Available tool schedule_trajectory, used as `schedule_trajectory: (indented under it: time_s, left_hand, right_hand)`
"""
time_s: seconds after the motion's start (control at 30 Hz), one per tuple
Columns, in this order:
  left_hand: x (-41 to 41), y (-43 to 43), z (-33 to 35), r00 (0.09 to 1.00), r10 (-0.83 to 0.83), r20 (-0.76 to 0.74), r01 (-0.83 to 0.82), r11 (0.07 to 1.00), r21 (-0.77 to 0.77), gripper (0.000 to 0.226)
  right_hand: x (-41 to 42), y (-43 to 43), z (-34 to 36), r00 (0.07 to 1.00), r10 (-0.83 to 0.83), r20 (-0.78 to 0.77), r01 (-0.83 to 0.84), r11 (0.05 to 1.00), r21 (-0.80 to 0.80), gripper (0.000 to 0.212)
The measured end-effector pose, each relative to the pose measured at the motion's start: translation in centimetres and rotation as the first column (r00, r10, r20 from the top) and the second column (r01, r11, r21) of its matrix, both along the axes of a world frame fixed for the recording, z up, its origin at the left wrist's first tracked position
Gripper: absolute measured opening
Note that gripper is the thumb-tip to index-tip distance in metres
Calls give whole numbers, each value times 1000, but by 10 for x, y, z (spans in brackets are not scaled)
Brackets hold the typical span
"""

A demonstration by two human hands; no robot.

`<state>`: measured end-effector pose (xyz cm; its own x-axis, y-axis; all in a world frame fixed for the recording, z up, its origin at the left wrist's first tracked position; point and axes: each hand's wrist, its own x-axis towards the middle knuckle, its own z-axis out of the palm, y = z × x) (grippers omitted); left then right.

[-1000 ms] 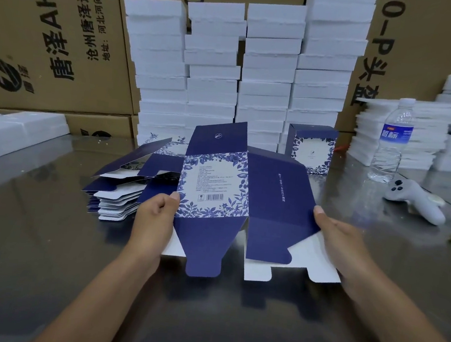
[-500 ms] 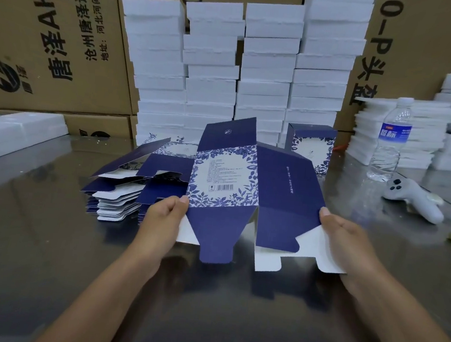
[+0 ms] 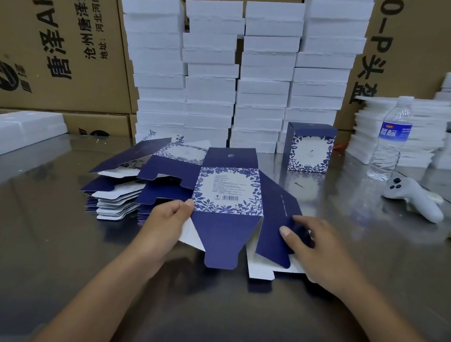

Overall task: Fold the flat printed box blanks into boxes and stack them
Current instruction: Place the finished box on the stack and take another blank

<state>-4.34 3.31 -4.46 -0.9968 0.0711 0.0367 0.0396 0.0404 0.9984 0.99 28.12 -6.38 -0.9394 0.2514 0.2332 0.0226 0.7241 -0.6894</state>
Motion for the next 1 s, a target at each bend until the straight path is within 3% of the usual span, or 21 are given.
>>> schedule_trajectory:
  time_s: [0.13, 0.27, 0.37, 0.43, 0.5, 0.57, 0.67, 0.77, 0.9, 1.0]
  left_hand:
    - [2, 4, 6, 992, -109, 70, 96, 981, 166, 36]
    - [2, 8, 5, 981, -195, 15, 191, 969, 157, 42]
    - [3, 10, -1, 962, -269, -44, 272, 960, 62, 35]
    - [4, 9, -6, 935, -343, -91, 341, 939, -32, 56]
    - [7, 9, -8, 896, -423, -139, 390, 896, -212, 76]
    - [7, 8, -10, 868, -478, -136, 426, 856, -291, 86]
    - [7, 9, -13, 854, -502, -139, 453, 848, -275, 96]
    - [6, 10, -14, 876, -453, -164, 418, 884, -208, 98]
    - [5, 10, -14, 915, -332, -227, 286, 934, -214, 94]
    - [6, 11, -11, 924, -261, -280, 200, 953, -228, 91]
  right_hand:
    - [3, -1, 3, 991, 127, 44, -123, 988, -92, 103]
    - [5, -4, 2, 975, 218, 45, -214, 974, -78, 117]
    - [6, -7, 1, 974, 226, -30, -228, 970, -80, 101]
    - [6, -10, 2, 975, 208, -82, -217, 970, -114, 88]
    - [6, -12, 4, 974, 204, -99, -218, 963, -156, 87]
    - [5, -14, 5, 971, 201, -126, -224, 953, -206, 84]
    - [6, -15, 6, 973, 178, -144, -213, 933, -289, 69]
    - [7, -15, 7, 987, 112, -113, -138, 956, -261, 45]
    - [7, -17, 5, 976, 174, -132, -201, 952, -232, 68]
    - [7, -21, 4, 965, 190, -178, -224, 954, -198, 74]
